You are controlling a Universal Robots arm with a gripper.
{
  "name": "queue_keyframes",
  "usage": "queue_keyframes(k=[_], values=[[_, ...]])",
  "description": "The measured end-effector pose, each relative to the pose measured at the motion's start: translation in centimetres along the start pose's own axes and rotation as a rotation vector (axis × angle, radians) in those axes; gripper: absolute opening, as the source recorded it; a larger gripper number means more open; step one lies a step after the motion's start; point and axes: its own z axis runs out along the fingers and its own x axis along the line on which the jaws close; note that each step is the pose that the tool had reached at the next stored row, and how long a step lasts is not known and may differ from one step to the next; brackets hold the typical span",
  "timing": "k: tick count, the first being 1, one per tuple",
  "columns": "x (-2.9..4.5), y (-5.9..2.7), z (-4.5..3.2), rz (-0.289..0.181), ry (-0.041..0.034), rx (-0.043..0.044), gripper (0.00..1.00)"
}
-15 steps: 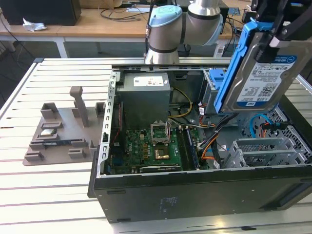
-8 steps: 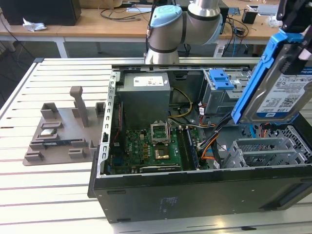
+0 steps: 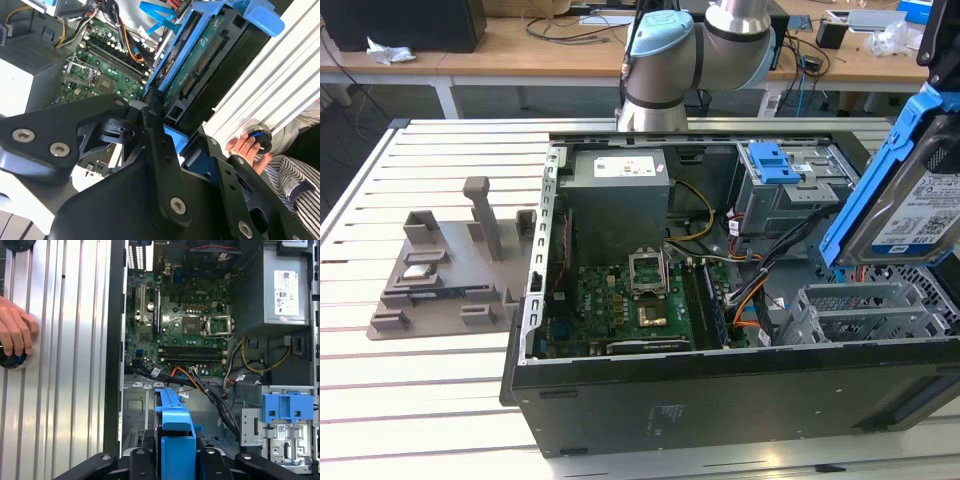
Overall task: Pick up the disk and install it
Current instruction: 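Pick up the disk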
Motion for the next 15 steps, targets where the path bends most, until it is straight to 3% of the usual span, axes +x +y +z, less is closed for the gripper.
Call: queue_keyframes(k=[5, 8, 15], values=[[0.44, -0.41, 1.27, 0.011, -0.0007, 0.0004, 0.37], [0.5, -1.19, 1.73, 0.015, -0.0009, 0.0005, 0.37], [0.51, -1.19, 1.75, 0.015, -0.0007, 0.0005, 0.37]])
